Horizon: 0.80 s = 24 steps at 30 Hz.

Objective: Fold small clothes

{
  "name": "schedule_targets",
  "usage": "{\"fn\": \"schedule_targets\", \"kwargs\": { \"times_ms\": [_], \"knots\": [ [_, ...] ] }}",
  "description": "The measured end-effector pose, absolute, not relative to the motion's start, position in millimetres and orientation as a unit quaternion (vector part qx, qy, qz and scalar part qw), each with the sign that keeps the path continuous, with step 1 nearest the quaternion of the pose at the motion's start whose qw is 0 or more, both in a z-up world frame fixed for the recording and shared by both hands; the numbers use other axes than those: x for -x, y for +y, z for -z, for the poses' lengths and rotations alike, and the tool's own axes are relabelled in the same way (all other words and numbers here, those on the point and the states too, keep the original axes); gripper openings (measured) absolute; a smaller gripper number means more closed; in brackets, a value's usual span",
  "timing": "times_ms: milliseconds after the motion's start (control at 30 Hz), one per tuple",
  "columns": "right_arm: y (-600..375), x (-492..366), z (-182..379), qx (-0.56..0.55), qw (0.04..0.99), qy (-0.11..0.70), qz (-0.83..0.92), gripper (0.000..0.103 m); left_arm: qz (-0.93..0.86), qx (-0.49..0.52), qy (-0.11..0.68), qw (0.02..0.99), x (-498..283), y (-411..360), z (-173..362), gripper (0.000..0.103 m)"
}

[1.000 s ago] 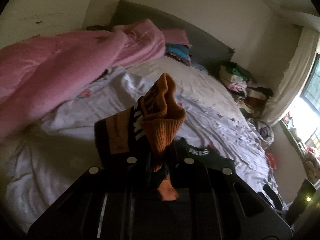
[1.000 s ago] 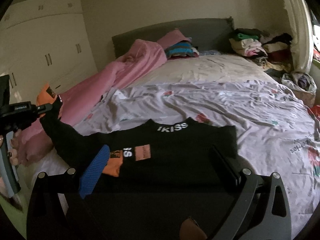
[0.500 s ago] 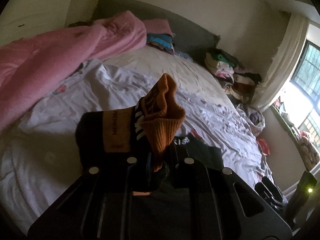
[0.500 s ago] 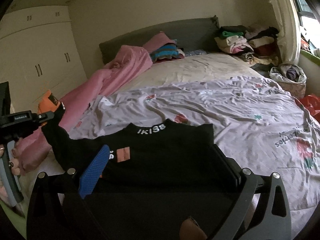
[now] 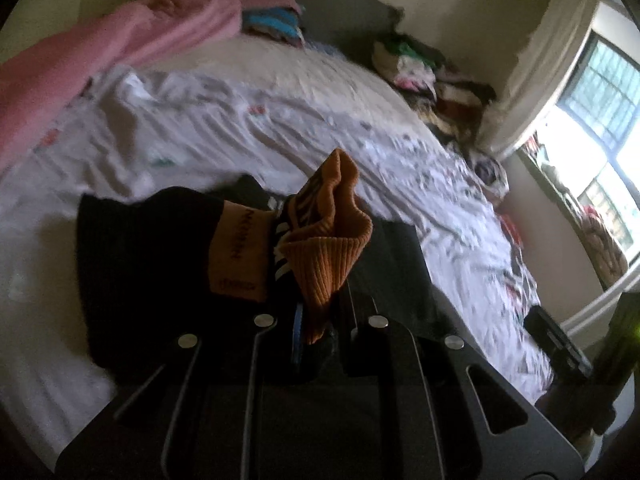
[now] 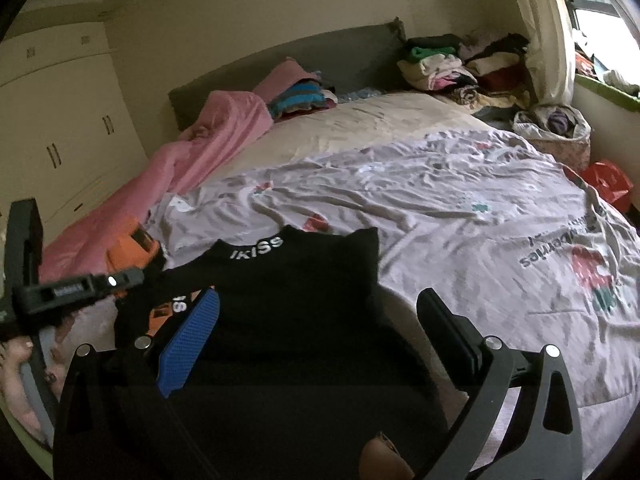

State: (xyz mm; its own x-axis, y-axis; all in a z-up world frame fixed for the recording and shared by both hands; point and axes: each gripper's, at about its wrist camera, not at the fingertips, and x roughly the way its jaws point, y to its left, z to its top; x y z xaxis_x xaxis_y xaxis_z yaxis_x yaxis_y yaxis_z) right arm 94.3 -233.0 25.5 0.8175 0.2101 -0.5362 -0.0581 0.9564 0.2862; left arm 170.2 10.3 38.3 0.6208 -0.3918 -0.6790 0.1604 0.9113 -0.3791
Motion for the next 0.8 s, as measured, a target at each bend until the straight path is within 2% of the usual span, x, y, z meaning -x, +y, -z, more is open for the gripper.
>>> {"fn": "schedule_targets", "kwargs": {
  "times_ms": [333,433,567,633,700,800],
  "knots": [
    [-250,-102,-11,-0.141,0.94,0.307,-0.042,0.098,0.217,0.101,0.459,0.856,-176,-39,10,0.007],
    [-253,-107,-6,-0.145,0.937,0.316,-0.032,0.098,0.234,0.095,0.469,0.846,-175,-46,19,0.013],
    [-251,-115,3,-0.144,0.932,0.332,-0.029,0.098,0.254,0.113,0.467,0.84,-171,-38,18,0.041],
    [-243,-121,9,-0.136,0.928,0.345,-0.036,0.098,0.247,0.116,0.456,0.847,-168,-26,12,0.042],
    [-232,-126,16,-0.131,0.924,0.357,-0.049,0.098,0.226,0.116,0.447,0.857,-169,-10,4,0.051],
    [-206,-137,24,-0.117,0.915,0.376,-0.084,0.09,0.163,0.093,0.435,0.881,-170,17,-7,0.063]
  ]
}}
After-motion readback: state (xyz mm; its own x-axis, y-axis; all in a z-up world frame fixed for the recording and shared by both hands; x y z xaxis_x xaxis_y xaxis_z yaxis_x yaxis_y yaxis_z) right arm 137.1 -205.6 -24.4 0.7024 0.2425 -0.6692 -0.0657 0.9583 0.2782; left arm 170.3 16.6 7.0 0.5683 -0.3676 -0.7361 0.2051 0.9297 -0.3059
